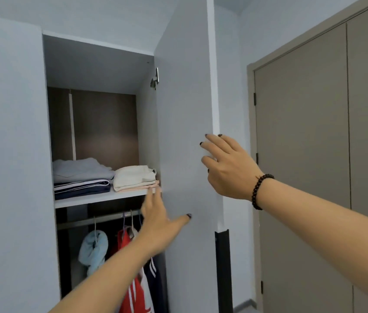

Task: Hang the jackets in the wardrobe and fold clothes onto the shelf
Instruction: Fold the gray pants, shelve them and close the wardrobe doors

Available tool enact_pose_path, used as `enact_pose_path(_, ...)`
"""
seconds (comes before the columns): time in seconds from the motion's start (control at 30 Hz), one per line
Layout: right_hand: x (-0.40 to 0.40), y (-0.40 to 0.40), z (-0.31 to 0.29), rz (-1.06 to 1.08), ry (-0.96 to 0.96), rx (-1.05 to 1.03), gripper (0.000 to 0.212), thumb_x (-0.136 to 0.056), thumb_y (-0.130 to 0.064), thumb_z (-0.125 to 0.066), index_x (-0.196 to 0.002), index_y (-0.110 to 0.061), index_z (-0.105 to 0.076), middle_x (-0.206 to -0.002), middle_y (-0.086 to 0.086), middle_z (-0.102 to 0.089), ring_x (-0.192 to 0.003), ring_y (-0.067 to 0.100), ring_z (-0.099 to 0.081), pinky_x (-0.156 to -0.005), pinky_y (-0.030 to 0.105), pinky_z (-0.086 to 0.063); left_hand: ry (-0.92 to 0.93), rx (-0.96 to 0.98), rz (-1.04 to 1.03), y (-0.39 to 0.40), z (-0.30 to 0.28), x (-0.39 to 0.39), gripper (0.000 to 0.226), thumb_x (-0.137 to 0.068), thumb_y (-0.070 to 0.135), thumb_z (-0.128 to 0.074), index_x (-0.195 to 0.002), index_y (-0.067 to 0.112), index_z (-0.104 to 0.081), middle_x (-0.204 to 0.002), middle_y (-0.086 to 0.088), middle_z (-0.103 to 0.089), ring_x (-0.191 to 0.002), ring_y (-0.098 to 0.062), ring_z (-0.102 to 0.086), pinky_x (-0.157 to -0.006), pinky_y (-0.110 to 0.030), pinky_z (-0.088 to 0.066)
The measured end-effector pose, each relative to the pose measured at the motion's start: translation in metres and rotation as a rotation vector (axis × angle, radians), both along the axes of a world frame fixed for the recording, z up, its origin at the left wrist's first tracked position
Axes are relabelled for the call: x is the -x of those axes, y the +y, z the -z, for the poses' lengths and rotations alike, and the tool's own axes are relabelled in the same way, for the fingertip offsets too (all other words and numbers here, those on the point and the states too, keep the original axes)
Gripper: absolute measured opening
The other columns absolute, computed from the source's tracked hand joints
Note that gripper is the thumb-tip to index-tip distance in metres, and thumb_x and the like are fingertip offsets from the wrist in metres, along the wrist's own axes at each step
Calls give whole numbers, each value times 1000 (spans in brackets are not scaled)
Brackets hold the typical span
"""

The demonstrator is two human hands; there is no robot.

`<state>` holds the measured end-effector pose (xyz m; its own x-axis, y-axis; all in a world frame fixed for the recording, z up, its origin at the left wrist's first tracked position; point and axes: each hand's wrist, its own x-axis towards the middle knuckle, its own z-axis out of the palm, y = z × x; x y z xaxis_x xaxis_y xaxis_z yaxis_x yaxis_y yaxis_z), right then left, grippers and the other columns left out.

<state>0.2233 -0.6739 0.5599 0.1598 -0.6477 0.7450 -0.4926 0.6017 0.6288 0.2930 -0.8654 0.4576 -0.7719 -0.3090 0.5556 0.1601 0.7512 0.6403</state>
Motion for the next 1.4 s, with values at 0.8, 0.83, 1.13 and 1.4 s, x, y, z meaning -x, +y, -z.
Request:
enact_pose_path(0.8, 28, -68, 12, -750, -183, 110, 33, -71, -23, -43, -74, -6, -71, -124, 22, -58, -135, 36, -28, -107, 55, -29, 185, 45, -69, 53, 78, 36, 94, -75, 76, -27, -129, 48, 44, -150, 21, 39, -138, 8, 30, -116, -23, 2)
enact_pose_path(0.83, 25, -74, 13, -770, -188, 110, 33, -70, -23, -43, -74, -6, -71, -124, 22, -58, -134, 36, -28, -108, 54, -28, 172, 21, -46, 48, 80, 32, 93, -75, 77, -30, -129, 51, 42, -150, 22, 38, -138, 9, 29, -116, -24, 2)
enact_pose_path(1.13, -8, -152, 16, -952, -236, 127, 41, -64, -27, -49, -92, -8, -72, -131, 21, -53, -136, 34, -29, -111, 55, -21, 257, 40, -134, -23, 83, -10, 94, -73, 89, -27, -143, 48, 20, -156, 20, 29, -143, 3, 25, -116, -28, 1)
enact_pose_path(1.4, -41, -262, 32, -926, -448, 108, 99, -62, -14, -62, -150, -9, -16, -159, 16, -2, -148, 26, 5, -117, 54, 4, 242, 90, -399, -133, 90, -52, 102, -73, 92, -9, -148, 30, 20, -157, 4, 32, -141, -10, 36, -119, -42, 13)
